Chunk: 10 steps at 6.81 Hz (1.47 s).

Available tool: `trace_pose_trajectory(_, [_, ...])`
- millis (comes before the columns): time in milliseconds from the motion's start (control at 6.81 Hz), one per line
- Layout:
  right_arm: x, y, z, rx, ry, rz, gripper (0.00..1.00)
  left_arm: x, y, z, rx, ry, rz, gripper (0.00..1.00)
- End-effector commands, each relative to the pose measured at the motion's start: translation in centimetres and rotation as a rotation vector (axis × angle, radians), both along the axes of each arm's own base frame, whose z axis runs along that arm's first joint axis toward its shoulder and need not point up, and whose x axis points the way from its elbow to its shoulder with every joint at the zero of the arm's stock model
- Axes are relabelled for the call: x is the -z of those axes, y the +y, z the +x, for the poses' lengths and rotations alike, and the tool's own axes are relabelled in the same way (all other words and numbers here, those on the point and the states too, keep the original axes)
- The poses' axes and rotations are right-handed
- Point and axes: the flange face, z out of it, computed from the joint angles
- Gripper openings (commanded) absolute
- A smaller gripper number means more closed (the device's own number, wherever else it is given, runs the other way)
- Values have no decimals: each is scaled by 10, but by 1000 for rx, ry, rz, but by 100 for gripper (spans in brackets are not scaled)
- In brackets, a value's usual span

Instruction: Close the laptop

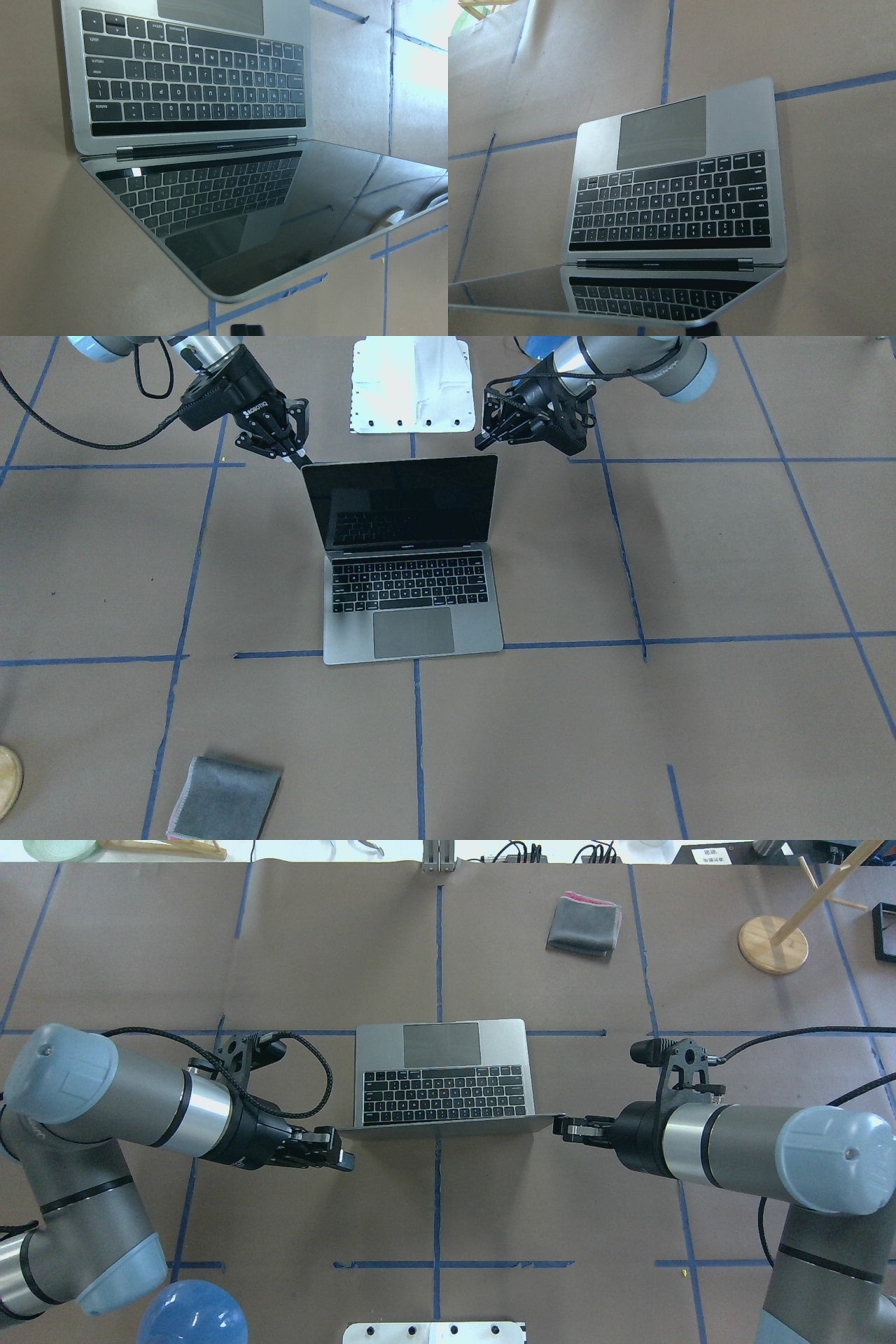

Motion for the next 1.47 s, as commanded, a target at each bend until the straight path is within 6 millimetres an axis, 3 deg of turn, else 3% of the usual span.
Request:
trace_pose_trajectory(0, [15,-9,-6,-10,30,-15,0,-1,-10,-4,46,-6,1,0])
trace_pose_trajectory(734, [13,-29,-11,-42,44,-22,0,-2,-55,-27,159,-27,-16,0])
trace_pose_trajectory(881, [14,-40,-21,-53,48,-25,0,0,-66,-19,165,-32,-20,0])
trace_pose_trajectory(1321, [20,-86,-22,-72,84,-72,0,-3,-88,-1,177,-54,-32,0])
